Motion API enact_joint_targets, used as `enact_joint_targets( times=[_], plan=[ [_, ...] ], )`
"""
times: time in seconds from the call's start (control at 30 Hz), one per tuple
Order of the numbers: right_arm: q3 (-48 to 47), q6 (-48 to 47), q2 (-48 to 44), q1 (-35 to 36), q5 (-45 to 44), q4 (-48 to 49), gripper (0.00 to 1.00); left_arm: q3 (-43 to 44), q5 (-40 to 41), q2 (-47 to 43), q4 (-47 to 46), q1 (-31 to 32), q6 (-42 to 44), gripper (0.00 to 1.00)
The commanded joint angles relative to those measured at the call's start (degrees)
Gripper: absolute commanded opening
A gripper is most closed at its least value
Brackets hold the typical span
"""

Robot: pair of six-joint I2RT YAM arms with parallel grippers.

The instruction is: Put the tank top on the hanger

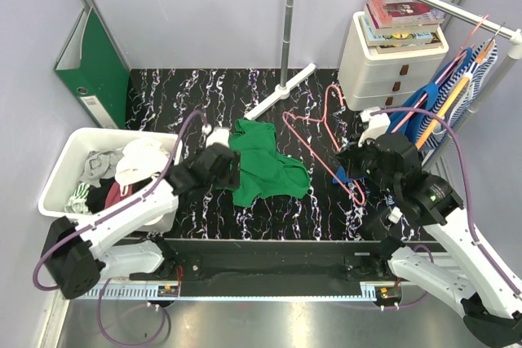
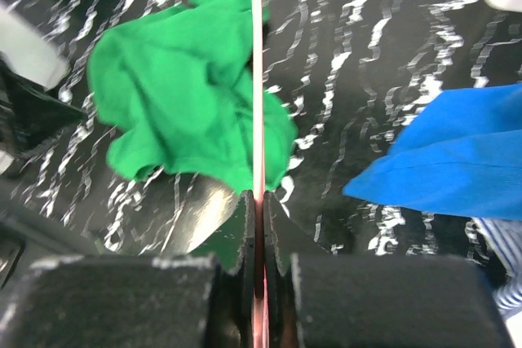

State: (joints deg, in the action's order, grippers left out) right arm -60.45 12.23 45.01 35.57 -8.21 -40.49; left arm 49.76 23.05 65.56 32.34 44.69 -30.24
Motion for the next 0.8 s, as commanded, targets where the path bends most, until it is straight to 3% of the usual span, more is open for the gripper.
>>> enact_joint_targets(
  times=[0.0, 0.1, 0.2, 0.53, 0.63, 0.67, 0.77],
  plan=[
    [1.20, -0.98, -3.26, 0.38, 7.93, 1.82, 0.00, -12.79, -7.01, -7.72, -7.79, 1.80, -5.35, 0.70],
    [2.61, -1.15, -4.76, 0.38, 11.28, 1.73, 0.00, -22.29, -15.89, -10.45, -19.30, 2.25, -7.90, 0.68],
    [3.67, -1.07, -4.85, 0.38, 11.37, 1.03, 0.00, -26.54, -18.91, -10.02, -26.43, 2.25, -10.28, 0.68],
    [4.02, -1.15, -6.34, 0.38, 12.60, -0.29, 0.00, -25.85, -16.02, -0.97, -35.85, 2.16, -11.16, 0.69],
    [3.67, -1.42, -6.96, 0.38, 13.83, -1.08, 0.00, -24.45, -14.35, 1.76, -36.38, 2.07, -10.54, 0.58],
    [3.58, -1.51, -7.13, 0.46, 14.09, -1.43, 0.00, -23.75, -12.95, 2.46, -35.60, 2.16, -10.46, 0.43],
    [2.88, -2.29, -7.31, 0.38, 15.76, -2.48, 0.00, -22.08, -9.53, 1.59, -33.05, 2.07, -10.19, 0.20]
  ],
)
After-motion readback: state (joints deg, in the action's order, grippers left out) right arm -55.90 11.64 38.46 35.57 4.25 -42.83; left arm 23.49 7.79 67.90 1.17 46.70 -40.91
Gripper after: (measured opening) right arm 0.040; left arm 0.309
